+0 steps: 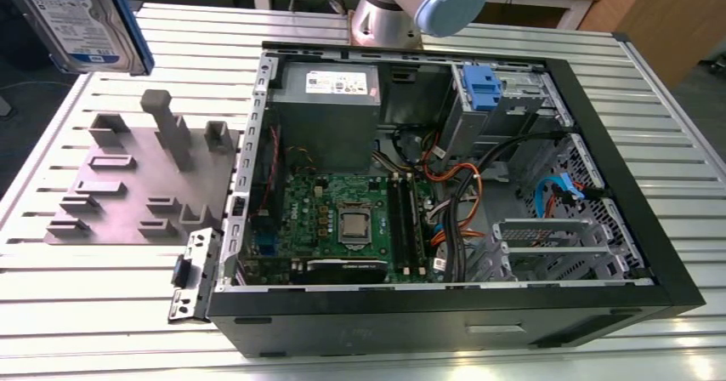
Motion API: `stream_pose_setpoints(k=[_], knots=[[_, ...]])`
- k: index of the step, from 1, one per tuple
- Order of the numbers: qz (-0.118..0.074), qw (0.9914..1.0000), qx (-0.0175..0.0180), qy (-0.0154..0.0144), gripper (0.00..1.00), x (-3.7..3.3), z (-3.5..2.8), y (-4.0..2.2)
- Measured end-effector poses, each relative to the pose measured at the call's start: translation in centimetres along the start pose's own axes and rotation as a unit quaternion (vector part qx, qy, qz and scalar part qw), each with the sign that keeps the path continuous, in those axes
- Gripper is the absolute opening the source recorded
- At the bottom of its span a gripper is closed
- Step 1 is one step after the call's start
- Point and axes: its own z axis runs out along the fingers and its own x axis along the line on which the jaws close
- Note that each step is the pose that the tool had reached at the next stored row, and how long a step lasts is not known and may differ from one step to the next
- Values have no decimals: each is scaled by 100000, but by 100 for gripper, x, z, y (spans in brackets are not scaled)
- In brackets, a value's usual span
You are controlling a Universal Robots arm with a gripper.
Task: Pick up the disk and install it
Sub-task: 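Pick up the disk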
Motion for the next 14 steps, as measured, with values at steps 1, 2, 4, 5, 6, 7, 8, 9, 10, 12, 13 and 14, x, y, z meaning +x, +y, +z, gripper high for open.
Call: stream_pose_setpoints(k=[1, 2, 4, 5, 6, 7, 8, 9, 10, 12, 13, 14], knots=[[3, 100000, 0, -1, 37, 0, -8, 0], [2, 100000, 3, 0, 37, -1, -16, 0], [2, 100000, 0, 1, 37, -1, -31, 0], [1, 100000, -3, 3, 37, -2, -37, 1], [1, 100000, -2, 3, 37, -2, -43, 0], [2, 100000, -2, 3, 37, -2, -49, 1], [3, 100000, -2, 3, 37, -2, -55, 1], [1, 100000, -2, 2, 37, -2, -61, 1], [1, 100000, 1, -1, 37, -3, -67, 1], [1, 100000, -1, 2, 37, -3, -78, 1], [1, 100000, 1, 0, 37, -3, -83, 1], [0, 100000, 0, 1, 37, -3, -88, 1]])
